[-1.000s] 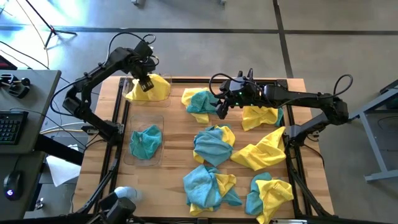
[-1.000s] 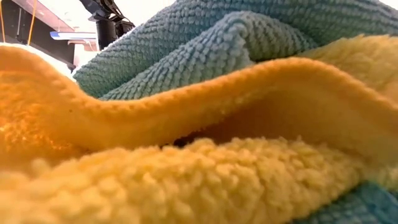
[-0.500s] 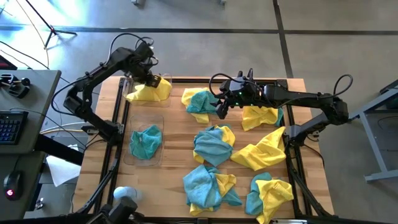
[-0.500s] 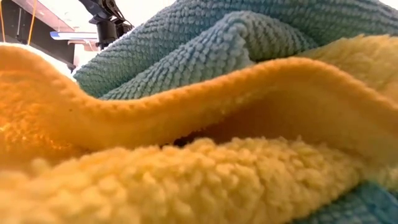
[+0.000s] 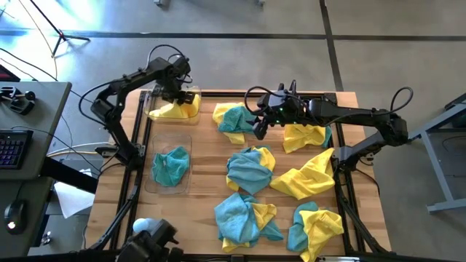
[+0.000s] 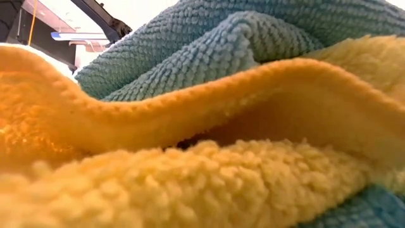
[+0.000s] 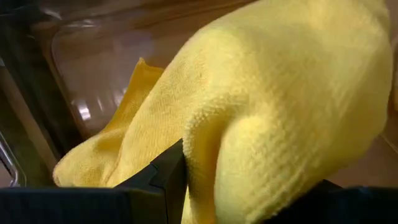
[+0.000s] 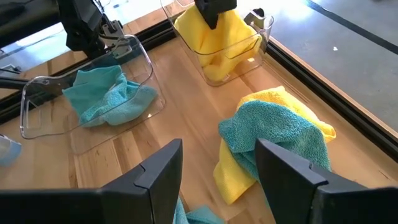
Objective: Sort microfiber towel by color & place in baskets
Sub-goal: Put the yellow microfiber cloth into the top transparent bin
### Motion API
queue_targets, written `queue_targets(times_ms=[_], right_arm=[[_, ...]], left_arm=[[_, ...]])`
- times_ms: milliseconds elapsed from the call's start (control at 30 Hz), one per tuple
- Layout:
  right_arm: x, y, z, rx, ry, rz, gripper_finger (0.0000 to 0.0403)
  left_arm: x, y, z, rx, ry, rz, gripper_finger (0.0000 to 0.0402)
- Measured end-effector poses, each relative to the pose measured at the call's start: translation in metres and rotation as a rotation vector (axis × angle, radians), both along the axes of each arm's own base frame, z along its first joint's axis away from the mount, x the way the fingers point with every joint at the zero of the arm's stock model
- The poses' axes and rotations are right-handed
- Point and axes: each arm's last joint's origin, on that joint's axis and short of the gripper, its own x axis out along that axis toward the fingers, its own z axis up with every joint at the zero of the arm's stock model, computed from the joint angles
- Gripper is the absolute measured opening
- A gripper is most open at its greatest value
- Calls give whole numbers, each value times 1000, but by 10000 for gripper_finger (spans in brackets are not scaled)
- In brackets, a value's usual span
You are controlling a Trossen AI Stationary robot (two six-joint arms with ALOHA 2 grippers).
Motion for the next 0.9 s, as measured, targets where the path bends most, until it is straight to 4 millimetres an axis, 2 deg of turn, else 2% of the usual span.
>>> queue_targets(times_ms=[200, 367, 700, 900], right_arm=[[-1, 0, -2, -6, 27, 8, 195], [-2, 0, -3, -28, 42, 26, 195], [-2, 0, -3, -56, 52, 48, 195], [-2, 0, -3, -65, 55, 54, 195]], left_arm=[[4, 0, -6, 64, 92, 44, 138], [8, -2, -9, 122, 57, 69, 138], [2, -13, -47, 97, 64, 130, 138], [2, -17, -59, 114, 51, 141, 138]])
